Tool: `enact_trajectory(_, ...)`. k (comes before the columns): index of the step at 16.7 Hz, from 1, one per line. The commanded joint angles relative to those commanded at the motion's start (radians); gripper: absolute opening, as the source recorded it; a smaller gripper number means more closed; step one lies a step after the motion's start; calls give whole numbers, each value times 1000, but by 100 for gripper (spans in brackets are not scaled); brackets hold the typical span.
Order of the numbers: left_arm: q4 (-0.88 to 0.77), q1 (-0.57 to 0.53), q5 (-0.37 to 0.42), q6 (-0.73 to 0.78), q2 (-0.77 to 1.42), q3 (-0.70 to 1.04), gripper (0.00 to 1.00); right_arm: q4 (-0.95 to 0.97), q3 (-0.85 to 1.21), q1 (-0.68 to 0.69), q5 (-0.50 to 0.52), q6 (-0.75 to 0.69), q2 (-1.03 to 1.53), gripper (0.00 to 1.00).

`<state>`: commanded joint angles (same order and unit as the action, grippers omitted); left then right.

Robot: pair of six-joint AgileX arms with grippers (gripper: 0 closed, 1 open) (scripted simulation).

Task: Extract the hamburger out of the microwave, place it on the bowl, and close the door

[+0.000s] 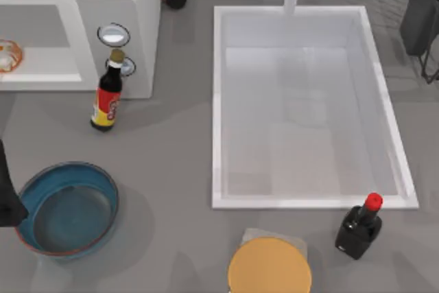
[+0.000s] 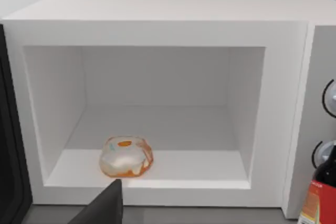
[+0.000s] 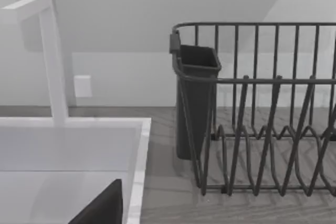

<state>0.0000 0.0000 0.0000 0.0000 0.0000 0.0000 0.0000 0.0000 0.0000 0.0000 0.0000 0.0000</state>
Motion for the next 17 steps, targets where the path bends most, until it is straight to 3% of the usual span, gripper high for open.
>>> enact_trajectory(11, 18, 4, 4, 2, 30, 16, 100, 0, 0, 0, 0, 0, 0, 100)
enact_trajectory(17, 197, 40, 45, 20, 370, 177, 100, 0, 0, 0, 0, 0, 0, 100)
